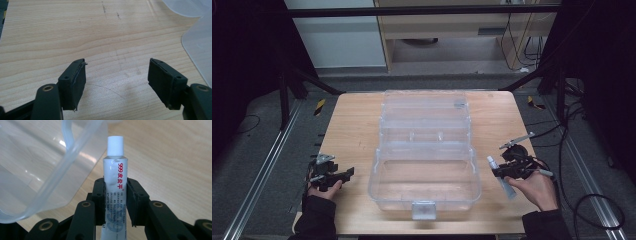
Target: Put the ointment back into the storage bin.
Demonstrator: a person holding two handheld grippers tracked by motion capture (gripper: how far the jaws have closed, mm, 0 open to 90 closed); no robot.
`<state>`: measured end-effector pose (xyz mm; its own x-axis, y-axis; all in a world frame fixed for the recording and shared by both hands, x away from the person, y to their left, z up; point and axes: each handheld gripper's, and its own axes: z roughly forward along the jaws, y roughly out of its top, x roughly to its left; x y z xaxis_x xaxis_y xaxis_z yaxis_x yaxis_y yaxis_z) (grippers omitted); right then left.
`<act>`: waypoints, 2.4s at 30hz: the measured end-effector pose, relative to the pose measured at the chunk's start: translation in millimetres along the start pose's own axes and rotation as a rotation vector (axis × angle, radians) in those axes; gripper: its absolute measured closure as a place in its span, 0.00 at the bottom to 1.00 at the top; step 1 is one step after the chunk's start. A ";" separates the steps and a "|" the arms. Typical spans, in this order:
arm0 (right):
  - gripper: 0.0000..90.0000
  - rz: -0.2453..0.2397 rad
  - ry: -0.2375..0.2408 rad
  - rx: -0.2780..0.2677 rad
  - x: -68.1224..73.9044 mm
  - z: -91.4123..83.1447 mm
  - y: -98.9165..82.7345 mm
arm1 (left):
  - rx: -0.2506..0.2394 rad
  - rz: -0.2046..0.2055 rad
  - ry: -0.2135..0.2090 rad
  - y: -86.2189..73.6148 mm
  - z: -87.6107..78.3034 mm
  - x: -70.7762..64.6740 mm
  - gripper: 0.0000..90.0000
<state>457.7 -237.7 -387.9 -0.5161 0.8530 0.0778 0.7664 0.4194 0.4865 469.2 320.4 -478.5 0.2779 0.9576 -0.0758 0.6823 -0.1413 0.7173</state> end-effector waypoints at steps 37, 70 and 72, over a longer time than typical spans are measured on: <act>0.78 -0.405 0.123 -0.180 58.2 -54.9 73.6 | 0.009 0.000 -0.003 -0.6 0.5 0.2 0.34; 0.78 -0.742 0.245 0.094 112.9 26.9 82.7 | 0.011 0.001 -0.004 -0.7 0.6 1.0 0.34; 0.78 -0.746 0.253 0.105 113.1 30.5 81.4 | 0.011 -0.001 -0.005 -0.7 0.4 1.1 0.34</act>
<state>473.4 -97.6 -366.0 -0.9690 0.2445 -0.0344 0.2101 0.8900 0.4047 469.3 321.5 -479.4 0.2806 0.9565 -0.0794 0.6898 -0.1434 0.7097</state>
